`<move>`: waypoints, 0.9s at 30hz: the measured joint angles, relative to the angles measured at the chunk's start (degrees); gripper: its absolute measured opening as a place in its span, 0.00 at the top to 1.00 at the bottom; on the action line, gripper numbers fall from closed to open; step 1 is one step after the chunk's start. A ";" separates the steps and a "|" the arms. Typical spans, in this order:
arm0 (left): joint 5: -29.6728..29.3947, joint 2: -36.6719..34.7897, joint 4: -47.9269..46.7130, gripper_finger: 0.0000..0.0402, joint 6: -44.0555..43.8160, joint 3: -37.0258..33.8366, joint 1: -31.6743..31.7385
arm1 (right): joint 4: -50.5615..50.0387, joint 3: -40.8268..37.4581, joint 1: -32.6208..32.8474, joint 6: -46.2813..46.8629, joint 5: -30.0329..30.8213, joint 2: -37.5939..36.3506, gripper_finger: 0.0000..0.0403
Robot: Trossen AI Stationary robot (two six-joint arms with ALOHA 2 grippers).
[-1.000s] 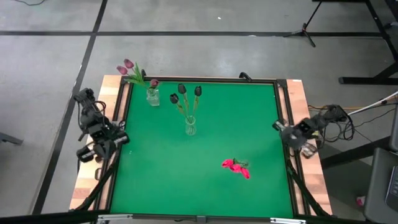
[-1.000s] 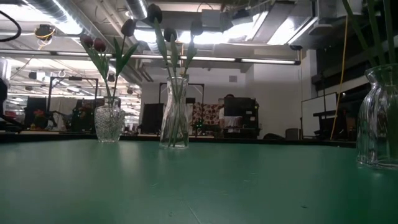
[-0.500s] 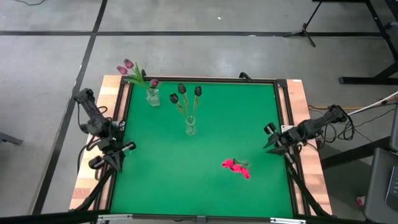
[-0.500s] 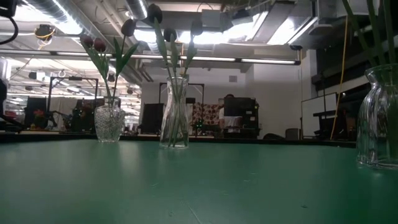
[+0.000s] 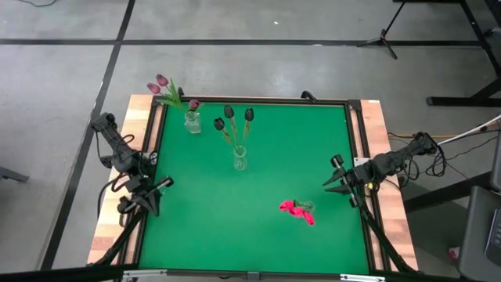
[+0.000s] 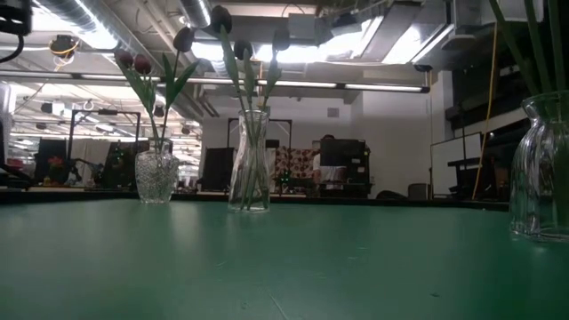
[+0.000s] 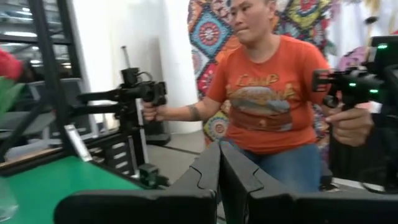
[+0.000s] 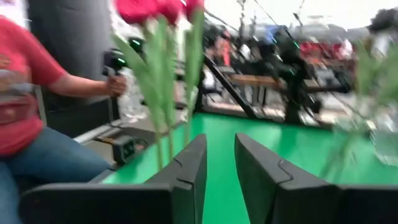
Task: Sort flowers into vase by color
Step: Return to Home Position
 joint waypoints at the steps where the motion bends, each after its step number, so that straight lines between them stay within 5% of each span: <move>1: 0.18 0.00 0.01 1.00 0.02 0.00 1.04 | 1.00 0.00 -0.54 -1.02 -1.64 -0.02 0.79; 9: 11.80 0.00 -0.02 1.00 -1.36 0.00 14.53 | 1.66 -0.04 -12.80 -2.82 -4.91 -0.04 0.79; 14: 19.54 -0.02 -0.19 1.00 -2.06 0.00 23.69 | 0.58 -0.04 -22.58 -0.59 -13.49 -0.04 0.79; 20: 24.61 -0.02 -1.41 1.00 -5.99 0.02 31.39 | -2.79 -0.04 -30.38 5.35 -11.92 0.47 0.79; 27: 24.25 -0.02 -3.57 1.00 -5.89 0.04 35.37 | -2.19 -0.06 -31.36 4.92 -15.58 1.18 0.79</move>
